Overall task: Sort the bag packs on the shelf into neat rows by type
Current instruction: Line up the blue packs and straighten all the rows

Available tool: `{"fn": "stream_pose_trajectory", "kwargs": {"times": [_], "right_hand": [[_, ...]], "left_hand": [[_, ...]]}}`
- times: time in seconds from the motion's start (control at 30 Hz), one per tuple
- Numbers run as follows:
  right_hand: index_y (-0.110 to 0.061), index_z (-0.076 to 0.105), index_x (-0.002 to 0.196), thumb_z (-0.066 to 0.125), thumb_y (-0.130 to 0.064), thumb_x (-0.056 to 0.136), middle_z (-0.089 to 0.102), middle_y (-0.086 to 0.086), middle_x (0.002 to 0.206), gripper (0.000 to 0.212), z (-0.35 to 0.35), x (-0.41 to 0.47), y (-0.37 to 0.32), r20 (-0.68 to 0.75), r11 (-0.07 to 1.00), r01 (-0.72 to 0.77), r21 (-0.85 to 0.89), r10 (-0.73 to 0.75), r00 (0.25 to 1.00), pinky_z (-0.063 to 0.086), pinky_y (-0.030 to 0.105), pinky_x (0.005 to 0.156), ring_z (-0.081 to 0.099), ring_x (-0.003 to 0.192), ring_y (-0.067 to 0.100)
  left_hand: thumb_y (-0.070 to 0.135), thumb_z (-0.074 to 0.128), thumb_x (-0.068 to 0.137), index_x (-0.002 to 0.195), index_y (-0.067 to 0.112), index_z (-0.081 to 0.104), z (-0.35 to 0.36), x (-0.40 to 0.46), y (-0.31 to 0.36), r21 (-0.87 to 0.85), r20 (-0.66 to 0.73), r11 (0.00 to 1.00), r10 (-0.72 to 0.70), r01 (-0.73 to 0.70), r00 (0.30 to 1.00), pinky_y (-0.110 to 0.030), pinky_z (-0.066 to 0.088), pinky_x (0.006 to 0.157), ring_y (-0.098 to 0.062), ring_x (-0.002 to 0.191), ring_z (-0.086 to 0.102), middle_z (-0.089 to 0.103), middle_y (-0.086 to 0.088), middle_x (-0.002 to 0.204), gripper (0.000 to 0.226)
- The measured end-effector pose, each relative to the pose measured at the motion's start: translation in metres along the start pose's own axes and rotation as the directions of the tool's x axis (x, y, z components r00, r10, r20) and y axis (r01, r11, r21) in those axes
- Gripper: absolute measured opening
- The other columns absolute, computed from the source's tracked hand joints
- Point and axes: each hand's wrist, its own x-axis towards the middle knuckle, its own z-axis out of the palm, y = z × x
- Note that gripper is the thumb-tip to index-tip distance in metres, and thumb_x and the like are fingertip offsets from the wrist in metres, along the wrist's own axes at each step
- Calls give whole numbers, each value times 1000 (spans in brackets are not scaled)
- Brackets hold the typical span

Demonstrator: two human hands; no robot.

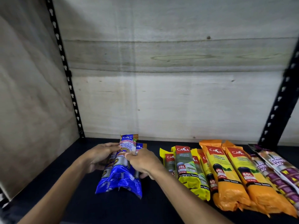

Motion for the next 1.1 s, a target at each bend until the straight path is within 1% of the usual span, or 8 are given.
{"fn": "stream_pose_trajectory", "kwargs": {"times": [0.3, 0.4, 0.53, 0.63, 0.77, 0.9, 0.97, 1.1], "right_hand": [[-17, 66, 102, 55, -55, 88, 73, 5, 99, 42, 4, 7, -9, 46, 1000, 15, 10, -16, 999, 61, 37, 77, 72, 86, 22], [-13, 65, 76, 50, -48, 94, 68, 5, 82, 42, -33, -8, -1, -121, 989, 125, -85, -134, 983, 49, 30, 67, 64, 78, 22], [-5, 71, 99, 47, -34, 99, 73, 10, 100, 37, -96, -37, 20, -408, 975, 101, -198, -176, 896, 50, 33, 81, 67, 92, 28], [-2, 69, 107, 47, -31, 99, 72, 12, 106, 37, -121, -45, 48, -449, 986, 27, -162, -98, 888, 54, 41, 86, 67, 94, 28], [-1, 62, 107, 44, -36, 100, 66, 12, 105, 39, -126, -49, 78, -337, 992, -43, -115, 2, 942, 50, 35, 79, 60, 86, 22], [-2, 58, 119, 44, -25, 96, 63, 18, 120, 35, -117, -45, 93, -219, 989, -102, -103, 77, 973, 48, 38, 87, 60, 110, 36], [-1, 59, 119, 44, -20, 95, 64, 22, 119, 34, -114, -44, 95, -210, 991, -91, -96, 69, 975, 49, 40, 89, 60, 111, 39], [-8, 53, 127, 47, -28, 98, 65, 11, 115, 36, -113, -39, 95, -184, 990, -130, -52, 119, 976, 55, 36, 87, 63, 102, 26]], "left_hand": [[28, 67, 91, 124, 21, 64, -10, -8, 4, 12, -123, 999, 38, -36, 992, -40, 58, 83, -25, 91, 72, 75, -9, 104, 34], [31, 65, 92, 130, 21, 60, 7, -17, 21, 242, -288, 949, 271, -205, 918, -30, 54, 70, -11, 84, 68, 67, 0, 114, 40], [40, 63, 91, 127, 29, 61, 55, -35, 50, 389, -238, 845, 476, -366, 846, -36, 51, 96, -13, 107, 63, 64, 6, 125, 38], [42, 63, 91, 125, 23, 62, 103, -41, 57, 280, -39, 886, 394, -369, 918, -32, 49, 99, -16, 108, 62, 67, 3, 123, 39], [48, 53, 96, 136, 23, 50, 150, -53, 50, 167, 144, 967, 168, -191, 975, -36, 51, 90, -20, 107, 56, 59, -1, 119, 48], [45, 55, 95, 125, 32, 48, 165, -48, 40, 96, 206, 989, 90, -112, 974, -44, 50, 99, -17, 107, 61, 66, 0, 118, 34], [46, 58, 93, 132, 30, 50, 168, -43, 37, 62, 216, 992, 94, -110, 972, -46, 53, 97, -17, 105, 67, 70, 0, 115, 43], [41, 57, 96, 135, 28, 51, 166, -43, 38, 57, 246, 993, 89, -106, 965, -44, 54, 97, -17, 104, 68, 70, -2, 115, 42]]}}
